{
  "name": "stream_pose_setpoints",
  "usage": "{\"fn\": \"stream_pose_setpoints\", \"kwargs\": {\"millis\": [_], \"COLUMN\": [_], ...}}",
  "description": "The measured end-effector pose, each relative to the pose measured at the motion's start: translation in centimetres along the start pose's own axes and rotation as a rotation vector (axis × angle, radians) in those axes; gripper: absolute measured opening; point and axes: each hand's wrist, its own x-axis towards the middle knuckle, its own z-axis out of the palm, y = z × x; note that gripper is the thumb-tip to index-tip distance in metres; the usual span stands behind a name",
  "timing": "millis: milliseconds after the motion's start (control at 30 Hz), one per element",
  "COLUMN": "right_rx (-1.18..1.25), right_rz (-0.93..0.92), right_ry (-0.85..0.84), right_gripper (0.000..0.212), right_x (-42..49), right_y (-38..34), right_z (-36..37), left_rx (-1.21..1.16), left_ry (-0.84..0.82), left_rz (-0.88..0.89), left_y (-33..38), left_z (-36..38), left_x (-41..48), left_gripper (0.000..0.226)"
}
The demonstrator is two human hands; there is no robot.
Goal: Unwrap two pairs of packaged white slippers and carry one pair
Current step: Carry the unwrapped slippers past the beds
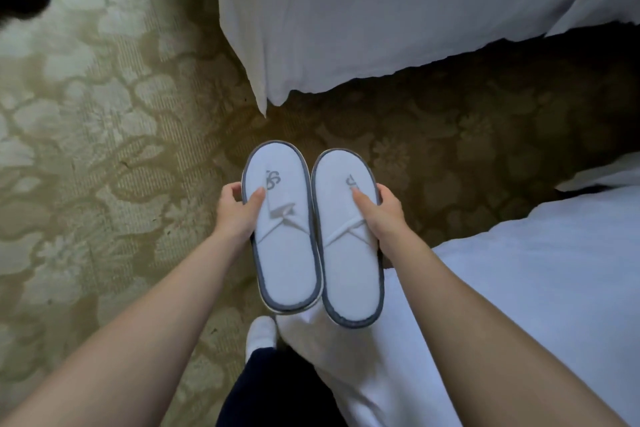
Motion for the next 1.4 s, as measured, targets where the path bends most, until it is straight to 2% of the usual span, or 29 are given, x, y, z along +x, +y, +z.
{"fn": "stream_pose_setpoints", "kwargs": {"millis": [167,333,567,767,1067,1267,1400], "right_rx": [-0.112,-0.146,-0.217,-0.312,-0.347,-0.37,-0.395], "right_rz": [-0.012,-0.068,-0.059,-0.058,0.019,0.027,-0.007], "right_ry": [-0.047,-0.014,-0.051,-0.019,-0.001,-0.067,-0.035], "right_gripper": [0.044,0.053,0.064,0.062,0.061,0.059,0.061], "right_x": [5.9,12.8,21.2,26.5,31.4,33.4,34.3], "right_y": [0.0,2.1,8.4,16.7,25.0,27.5,28.7], "right_z": [-2.4,-3.6,-3.3,-2.8,-2.2,-2.1,-2.1], "left_rx": [0.015,0.014,0.028,0.121,0.141,0.137,0.161], "left_ry": [-0.019,0.016,-0.009,0.002,-0.007,-0.06,-0.058], "left_rz": [-0.01,-0.039,-0.079,-0.086,-0.143,-0.177,-0.201], "left_y": [-1.0,-3.6,-9.9,-16.8,-25.4,-27.8,-28.8], "left_z": [4.9,10.0,15.2,18.3,20.9,23.1,24.0], "left_x": [3.0,7.0,12.3,16.7,21.0,22.2,22.5], "left_gripper": [0.044,0.045,0.056,0.056,0.052,0.054,0.057]}}
